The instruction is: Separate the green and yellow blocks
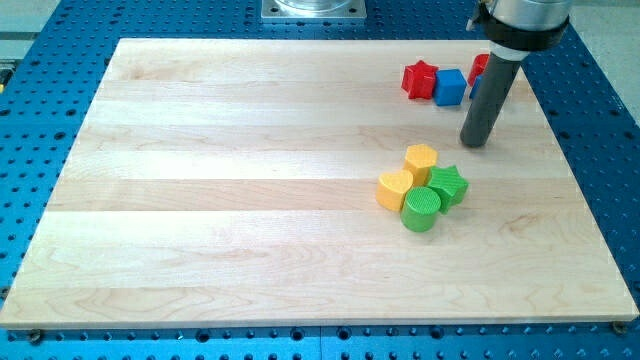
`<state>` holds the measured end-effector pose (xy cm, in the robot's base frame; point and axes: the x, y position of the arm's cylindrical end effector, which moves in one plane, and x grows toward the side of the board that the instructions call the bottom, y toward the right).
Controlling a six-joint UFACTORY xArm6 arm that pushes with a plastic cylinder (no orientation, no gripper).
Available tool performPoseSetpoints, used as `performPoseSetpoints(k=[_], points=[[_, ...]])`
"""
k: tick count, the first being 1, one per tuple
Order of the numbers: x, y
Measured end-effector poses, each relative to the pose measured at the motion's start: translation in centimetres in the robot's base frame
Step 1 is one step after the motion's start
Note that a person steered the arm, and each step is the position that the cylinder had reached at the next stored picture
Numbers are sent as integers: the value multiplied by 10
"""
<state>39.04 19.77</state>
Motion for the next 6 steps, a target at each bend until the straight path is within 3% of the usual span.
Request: performPoseSetpoints(k=[1,2,6], points=[[-1,13],[32,15],[31,25]])
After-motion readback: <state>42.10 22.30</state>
